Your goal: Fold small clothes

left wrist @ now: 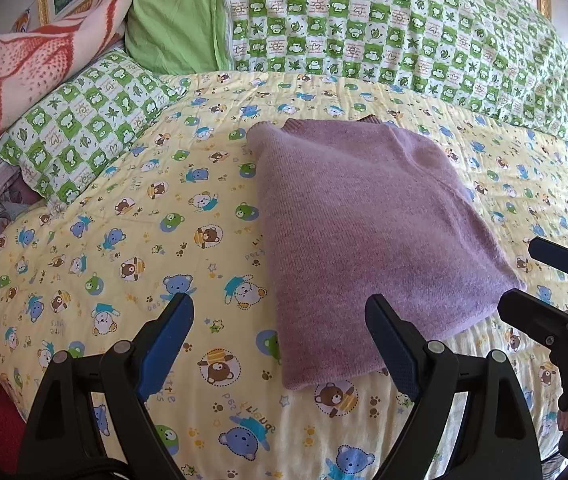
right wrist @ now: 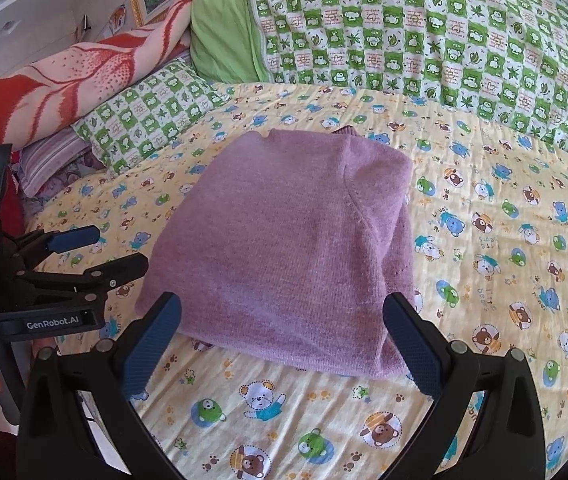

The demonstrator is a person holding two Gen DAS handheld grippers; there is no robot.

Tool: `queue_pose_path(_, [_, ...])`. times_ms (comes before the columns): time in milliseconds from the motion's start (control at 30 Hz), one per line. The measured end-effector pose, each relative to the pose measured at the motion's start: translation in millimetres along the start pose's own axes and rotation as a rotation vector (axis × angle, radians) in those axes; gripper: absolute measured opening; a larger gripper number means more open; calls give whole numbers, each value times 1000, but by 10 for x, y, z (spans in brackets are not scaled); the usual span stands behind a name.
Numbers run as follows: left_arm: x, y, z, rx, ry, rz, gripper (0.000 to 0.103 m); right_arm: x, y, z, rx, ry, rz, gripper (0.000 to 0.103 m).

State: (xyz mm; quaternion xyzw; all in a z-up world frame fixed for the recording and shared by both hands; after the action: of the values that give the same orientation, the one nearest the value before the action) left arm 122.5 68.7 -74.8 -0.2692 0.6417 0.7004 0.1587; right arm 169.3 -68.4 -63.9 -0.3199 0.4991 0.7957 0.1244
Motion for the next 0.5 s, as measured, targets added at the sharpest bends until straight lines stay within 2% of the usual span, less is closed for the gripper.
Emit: queue_pose_path(500, [-75,30,-43,5,-1,-4,88,-64,26,-20,-8,-7,-14,101])
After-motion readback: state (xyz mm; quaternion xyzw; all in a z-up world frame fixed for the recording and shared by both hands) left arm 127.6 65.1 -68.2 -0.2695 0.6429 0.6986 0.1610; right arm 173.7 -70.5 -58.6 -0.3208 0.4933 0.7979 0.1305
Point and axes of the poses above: each gripper's, at about its wrist camera, not at the fingertips, and y roughly against the way its jaws point, z to its left, x to its underside, the point moved 5 cm from there along -y, roughly the way its jaws point, and after that the axes turned 6 degrees about z, right-handed, at the moved point
